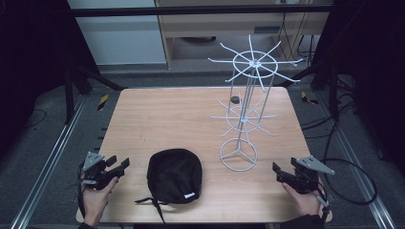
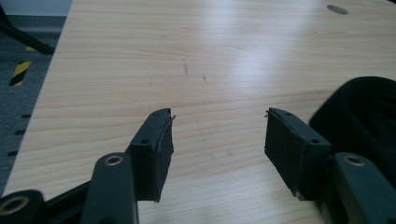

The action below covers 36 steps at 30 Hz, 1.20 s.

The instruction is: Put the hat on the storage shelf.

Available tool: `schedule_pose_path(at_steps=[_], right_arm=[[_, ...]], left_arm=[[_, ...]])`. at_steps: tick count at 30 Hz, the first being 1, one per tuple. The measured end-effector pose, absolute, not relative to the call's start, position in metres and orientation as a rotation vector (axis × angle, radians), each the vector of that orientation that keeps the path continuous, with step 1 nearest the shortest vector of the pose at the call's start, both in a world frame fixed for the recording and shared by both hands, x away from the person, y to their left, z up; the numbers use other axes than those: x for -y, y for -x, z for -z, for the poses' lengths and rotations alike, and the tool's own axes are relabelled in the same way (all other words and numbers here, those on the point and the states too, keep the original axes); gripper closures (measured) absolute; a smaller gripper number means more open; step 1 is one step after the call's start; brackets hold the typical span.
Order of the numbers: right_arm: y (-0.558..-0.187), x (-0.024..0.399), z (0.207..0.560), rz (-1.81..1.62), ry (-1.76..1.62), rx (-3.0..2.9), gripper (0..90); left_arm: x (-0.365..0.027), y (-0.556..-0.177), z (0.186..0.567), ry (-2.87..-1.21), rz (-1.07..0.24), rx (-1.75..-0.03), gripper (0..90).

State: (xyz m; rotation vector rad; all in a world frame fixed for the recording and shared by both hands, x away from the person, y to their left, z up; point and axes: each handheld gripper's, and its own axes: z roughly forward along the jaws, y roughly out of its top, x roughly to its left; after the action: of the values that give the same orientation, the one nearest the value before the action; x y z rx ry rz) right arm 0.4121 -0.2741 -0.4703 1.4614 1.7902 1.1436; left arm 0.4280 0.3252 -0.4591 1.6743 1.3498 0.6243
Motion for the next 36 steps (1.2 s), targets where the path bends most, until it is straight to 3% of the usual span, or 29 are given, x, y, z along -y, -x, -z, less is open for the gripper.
schedule_pose_path(at_steps=[4, 13, 25, 36], right_arm=[[-0.407, 0.265, 0.465, -1.185, -1.407, -1.804, 35.9], [-0.398, 0.226, 0.458, -1.267, -1.320, -1.958, 44.5], [-0.396, 0.167, 0.453, -1.302, -1.160, -2.155, 46.5], [-0.405, 0.119, 0.453, -1.342, -1.090, -2.268, 48.4]], left_arm=[[-0.317, -0.422, 0.455, -1.690, -0.588, -1.314, 45.1], [-0.299, -0.417, 0.452, -1.749, -0.558, -1.265, 43.8], [-0.277, -0.413, 0.450, -1.814, -0.538, -1.202, 49.8], [-0.259, -0.411, 0.454, -1.879, -0.519, -1.164, 49.9]])
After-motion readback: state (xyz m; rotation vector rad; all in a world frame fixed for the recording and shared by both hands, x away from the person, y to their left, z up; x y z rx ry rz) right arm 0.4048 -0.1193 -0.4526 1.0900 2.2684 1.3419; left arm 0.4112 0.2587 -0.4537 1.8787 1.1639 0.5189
